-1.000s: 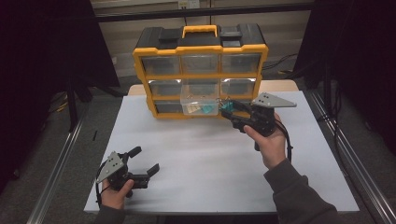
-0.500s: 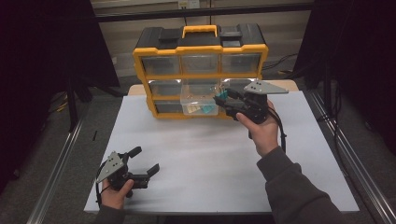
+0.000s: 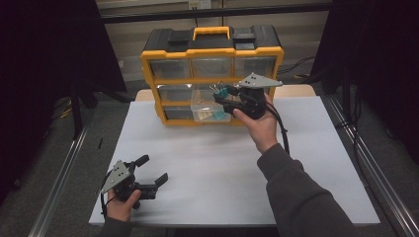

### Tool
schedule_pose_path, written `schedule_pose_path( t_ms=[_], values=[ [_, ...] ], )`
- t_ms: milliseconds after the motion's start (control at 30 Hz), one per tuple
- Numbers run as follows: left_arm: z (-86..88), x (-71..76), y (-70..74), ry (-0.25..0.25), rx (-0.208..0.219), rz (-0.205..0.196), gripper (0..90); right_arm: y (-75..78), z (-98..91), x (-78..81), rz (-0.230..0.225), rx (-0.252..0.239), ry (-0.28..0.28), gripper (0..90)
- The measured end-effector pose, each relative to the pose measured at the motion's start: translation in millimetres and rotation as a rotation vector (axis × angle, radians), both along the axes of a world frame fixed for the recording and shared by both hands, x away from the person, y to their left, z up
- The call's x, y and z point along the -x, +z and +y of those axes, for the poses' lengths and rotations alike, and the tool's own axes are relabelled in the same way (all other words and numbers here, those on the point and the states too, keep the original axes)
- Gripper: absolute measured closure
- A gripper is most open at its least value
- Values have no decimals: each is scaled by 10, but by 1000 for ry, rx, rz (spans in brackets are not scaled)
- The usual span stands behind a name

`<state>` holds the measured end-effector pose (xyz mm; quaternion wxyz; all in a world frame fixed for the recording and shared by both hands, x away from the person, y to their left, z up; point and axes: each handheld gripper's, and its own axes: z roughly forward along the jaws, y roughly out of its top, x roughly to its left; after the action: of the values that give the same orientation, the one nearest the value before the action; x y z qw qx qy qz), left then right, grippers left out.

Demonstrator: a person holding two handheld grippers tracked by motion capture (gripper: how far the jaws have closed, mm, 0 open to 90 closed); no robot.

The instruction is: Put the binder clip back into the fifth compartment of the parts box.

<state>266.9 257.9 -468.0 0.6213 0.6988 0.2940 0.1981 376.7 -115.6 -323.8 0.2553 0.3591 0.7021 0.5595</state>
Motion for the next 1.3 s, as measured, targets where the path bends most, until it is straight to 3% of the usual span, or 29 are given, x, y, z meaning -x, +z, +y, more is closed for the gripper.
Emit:
schedule_pose_path(
  t_ms=[367, 567, 667, 700, 767, 833, 933, 1033, 1067, 1100, 1133, 1200, 1300],
  values=[
    [10, -1, -2, 2, 3, 2, 19, -108, 103, -201, 18, 2, -31, 489],
    [17, 2, -1, 1, 3, 2, 19, -134, 81, -212, 31, -4, -25, 241],
    [4, 10, 5, 9, 18, 5, 19, -122, 30, -149, 33, -24, -19, 131],
    [46, 2, 10, -7, -41, -12, 19, -118, 6, -112, 33, -31, -16, 123],
    [10, 13, -1, 9, 13, 9, 19, -127, -56, -23, 9, -26, -27, 94],
    [20, 12, 1, 9, 7, 6, 19, -141, -133, 62, 7, -37, -20, 67],
    [3, 15, 1, 19, 34, 10, 19, -179, -250, 176, 20, -63, -6, 34],
    [48, 7, 11, -8, -36, -7, 19, -227, -365, 300, 15, -69, 3, 29],
    [20, 11, 7, 6, 0, 1, 19, -236, -387, 332, 15, -74, 1, 27],
    [20, 12, 7, 12, -4, 1, 19, -251, -426, 386, 11, -80, 6, 26],
    [49, 7, 13, 0, -42, -7, 19, -263, -459, 428, 8, -82, 13, 23],
    [20, 14, 4, 21, 5, 1, 19, -289, -523, 512, 1, -89, 21, 23],
    [22, 12, 4, 21, 6, -3, 18, -335, -601, 624, -9, -93, 36, 18]
  ],
)
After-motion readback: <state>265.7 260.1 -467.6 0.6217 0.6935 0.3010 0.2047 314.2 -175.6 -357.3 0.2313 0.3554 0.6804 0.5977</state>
